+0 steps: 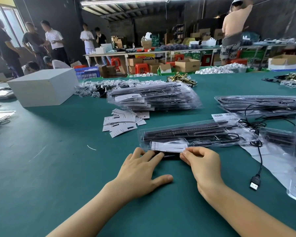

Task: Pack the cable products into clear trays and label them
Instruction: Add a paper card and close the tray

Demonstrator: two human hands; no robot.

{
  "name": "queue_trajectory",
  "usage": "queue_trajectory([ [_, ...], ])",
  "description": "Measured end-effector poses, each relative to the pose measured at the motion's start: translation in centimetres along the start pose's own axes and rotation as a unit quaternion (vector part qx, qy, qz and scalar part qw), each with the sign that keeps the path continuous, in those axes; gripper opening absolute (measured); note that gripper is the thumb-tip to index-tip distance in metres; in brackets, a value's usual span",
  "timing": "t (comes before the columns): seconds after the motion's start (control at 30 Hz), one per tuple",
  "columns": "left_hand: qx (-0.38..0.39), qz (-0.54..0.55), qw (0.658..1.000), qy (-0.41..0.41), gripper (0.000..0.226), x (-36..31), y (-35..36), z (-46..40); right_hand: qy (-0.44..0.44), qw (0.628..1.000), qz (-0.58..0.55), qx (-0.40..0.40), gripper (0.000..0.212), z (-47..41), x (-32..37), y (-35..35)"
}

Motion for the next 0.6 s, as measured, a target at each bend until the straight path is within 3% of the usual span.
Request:
queue_trajectory([
  [0.13,-0.001,-0.001,1.000,0.001,0.090,0.0,-0.1,-0.1,-0.098,0.991,0.085,-0.009,0.018,0.3,-0.1,-0.1],
  [0.3,-0.003,-0.001,1.000,-0.001,0.092,0.0,-0.1,0.0,-0.262,0.937,0.230,0.036,0.011,1.3,0.1,-0.1],
  [0.47,-0.001,-0.007,1.000,0.000,0.085,0.0,-0.2,-0.1,-0.393,0.816,0.419,0.052,0.015,2.1,-0.3,-0.1],
  [0.6,-0.004,-0.010,1.000,-0.001,0.083,-0.1,-0.2,0.0,-0.458,0.731,0.505,0.026,0.021,2.7,0.1,-0.2],
])
Point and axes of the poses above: each hand's wrist, its own z-axis away from the middle knuckle, its own y-axis out of the palm, x = y × z, the point moved 1 cm from there along -z, towards the middle knuckle, and after that the axes turned 10 degrees about -x, right-handed, at the moved point
